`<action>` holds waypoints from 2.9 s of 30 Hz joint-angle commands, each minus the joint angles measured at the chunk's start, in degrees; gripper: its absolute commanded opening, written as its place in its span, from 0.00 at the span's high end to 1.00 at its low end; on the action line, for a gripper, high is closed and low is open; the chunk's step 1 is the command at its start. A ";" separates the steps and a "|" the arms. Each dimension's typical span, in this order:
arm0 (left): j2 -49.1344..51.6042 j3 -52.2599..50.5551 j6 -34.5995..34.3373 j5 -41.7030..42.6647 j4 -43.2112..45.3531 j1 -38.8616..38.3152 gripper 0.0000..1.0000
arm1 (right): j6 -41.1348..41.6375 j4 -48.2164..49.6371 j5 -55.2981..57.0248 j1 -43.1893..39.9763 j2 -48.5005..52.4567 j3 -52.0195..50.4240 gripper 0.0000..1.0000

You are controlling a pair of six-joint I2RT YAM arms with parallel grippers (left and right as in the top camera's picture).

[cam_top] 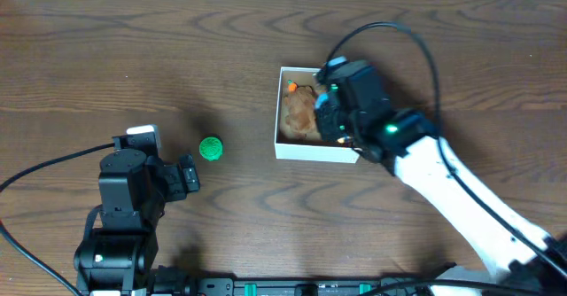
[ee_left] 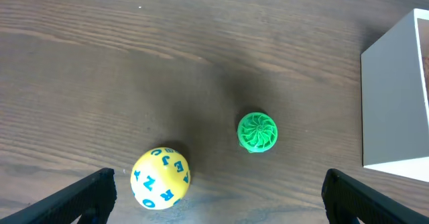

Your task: Pack container

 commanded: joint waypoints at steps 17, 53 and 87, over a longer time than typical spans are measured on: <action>0.02 1.03 -0.48 0.39 -0.76 0.24 0.02 | -0.35 0.92 0.07 1.07 9.51 1.46 0.36; 26.36 11.93 -9.16 2.40 -3.93 13.57 0.02 | 7.21 -22.99 3.28 -41.03 -5.40 -1.01 0.01; 53.88 9.70 -9.20 7.67 -4.50 16.48 0.59 | 6.78 -22.86 3.48 -41.05 -5.40 -1.01 0.01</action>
